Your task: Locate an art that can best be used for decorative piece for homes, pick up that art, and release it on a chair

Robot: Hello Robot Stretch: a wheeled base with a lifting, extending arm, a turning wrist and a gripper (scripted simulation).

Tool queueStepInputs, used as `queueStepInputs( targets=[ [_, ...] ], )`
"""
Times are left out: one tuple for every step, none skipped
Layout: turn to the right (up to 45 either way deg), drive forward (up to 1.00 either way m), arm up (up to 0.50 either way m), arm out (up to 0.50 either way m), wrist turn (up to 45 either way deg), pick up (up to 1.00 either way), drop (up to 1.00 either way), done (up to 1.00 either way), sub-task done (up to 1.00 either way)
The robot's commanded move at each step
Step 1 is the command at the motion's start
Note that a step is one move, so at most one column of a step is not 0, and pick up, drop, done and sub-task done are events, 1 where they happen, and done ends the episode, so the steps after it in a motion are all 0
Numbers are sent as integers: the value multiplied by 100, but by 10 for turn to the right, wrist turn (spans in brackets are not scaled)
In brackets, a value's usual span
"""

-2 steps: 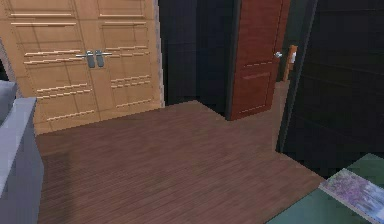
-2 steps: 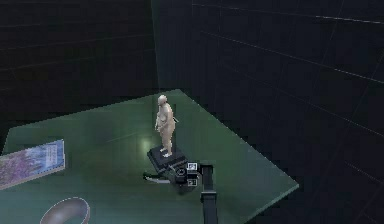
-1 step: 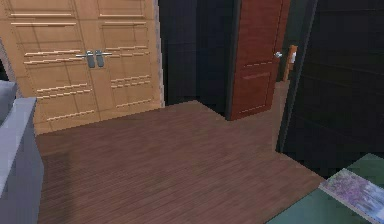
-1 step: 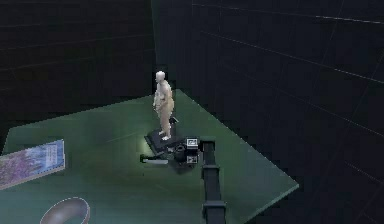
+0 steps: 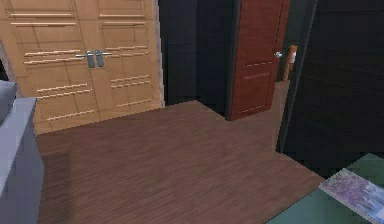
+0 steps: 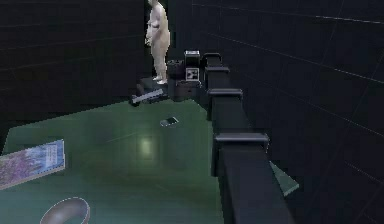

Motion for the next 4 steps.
queueStepInputs(
  targets=[
    [0,0,0,0,-450,0,0,0,0],
    [0,0,0,0,-450,0,0,0,0],
    [0,0,0,0,-30,0,0,0,0],
    [0,0,0,-36,0,0,0,0,0]
  ],
)
